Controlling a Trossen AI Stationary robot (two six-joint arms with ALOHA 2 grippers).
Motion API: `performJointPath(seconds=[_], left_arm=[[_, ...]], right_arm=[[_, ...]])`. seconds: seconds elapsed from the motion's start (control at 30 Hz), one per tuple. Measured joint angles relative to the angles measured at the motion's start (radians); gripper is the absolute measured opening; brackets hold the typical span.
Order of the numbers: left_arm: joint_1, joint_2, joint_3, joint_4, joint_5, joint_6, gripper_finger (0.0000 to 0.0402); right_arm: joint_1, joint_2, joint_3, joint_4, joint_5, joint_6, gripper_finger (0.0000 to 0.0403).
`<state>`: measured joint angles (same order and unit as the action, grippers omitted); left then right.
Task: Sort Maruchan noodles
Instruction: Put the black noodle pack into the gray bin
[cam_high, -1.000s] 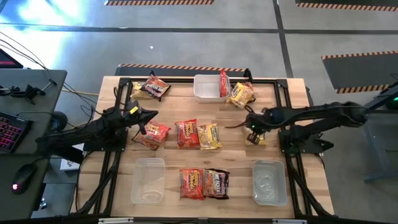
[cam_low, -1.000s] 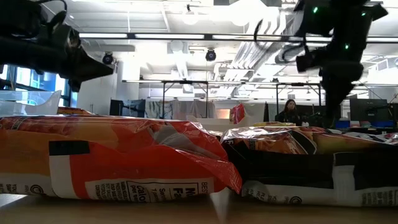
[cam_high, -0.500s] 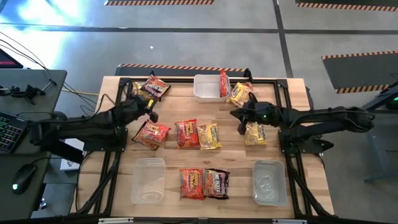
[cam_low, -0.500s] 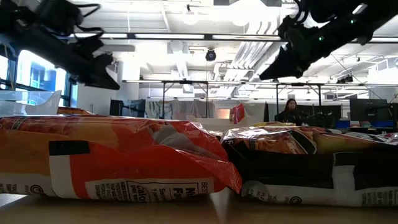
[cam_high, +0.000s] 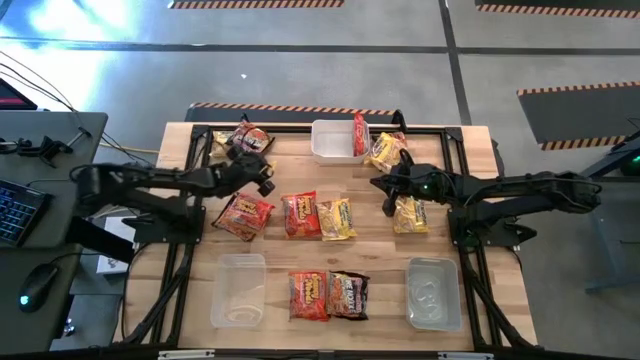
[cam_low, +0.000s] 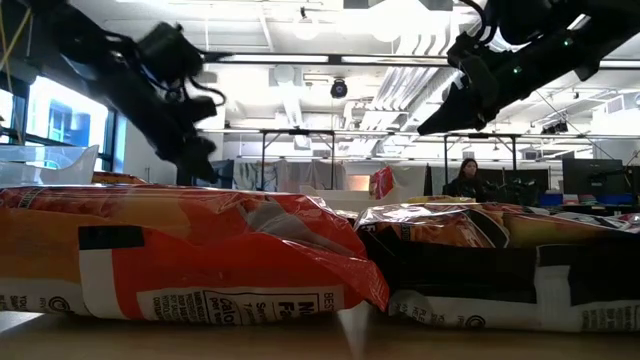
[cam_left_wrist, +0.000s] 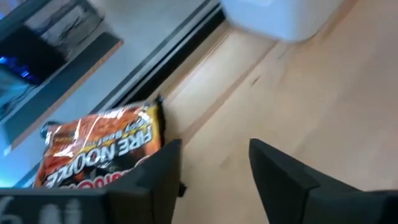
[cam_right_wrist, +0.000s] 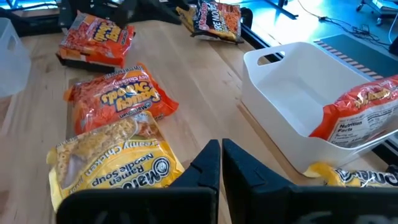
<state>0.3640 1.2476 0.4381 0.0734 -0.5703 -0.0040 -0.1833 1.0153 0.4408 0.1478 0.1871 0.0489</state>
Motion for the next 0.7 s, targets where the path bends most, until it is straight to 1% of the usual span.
performJointPath(seconds=[0.13, 0.33, 0.4, 0.57, 0.63, 0.7], left_arm=[[0.042, 0.099, 0.024, -0.003, -0.053, -0.016, 0.02], [0.108, 0.202, 0.051, -0.002, -0.126, -0.036, 0.0206], [0.127, 0.233, 0.059, -0.001, -0.125, -0.035, 0.0207], [0.154, 0.303, 0.071, 0.002, -0.094, 0.028, 0.0206], [0.164, 0.323, 0.071, 0.007, -0.093, 0.043, 0.02], [0.169, 0.337, 0.071, 0.009, -0.102, 0.046, 0.0185]], right_arm=[[0.0, 0.0, 0.0, 0.0, 0.0, -0.005, 0.0], [0.0, 0.0, 0.0, 0.0, 0.0, -0.005, 0.0], [0.0, 0.0, 0.0, 0.0, 0.001, -0.005, 0.0], [0.0, -0.001, 0.0, 0.001, 0.002, -0.005, 0.0], [0.0, -0.001, 0.0, 0.003, 0.002, -0.005, 0.0], [0.0, -0.001, 0.0, 0.008, 0.002, -0.005, 0.0]])
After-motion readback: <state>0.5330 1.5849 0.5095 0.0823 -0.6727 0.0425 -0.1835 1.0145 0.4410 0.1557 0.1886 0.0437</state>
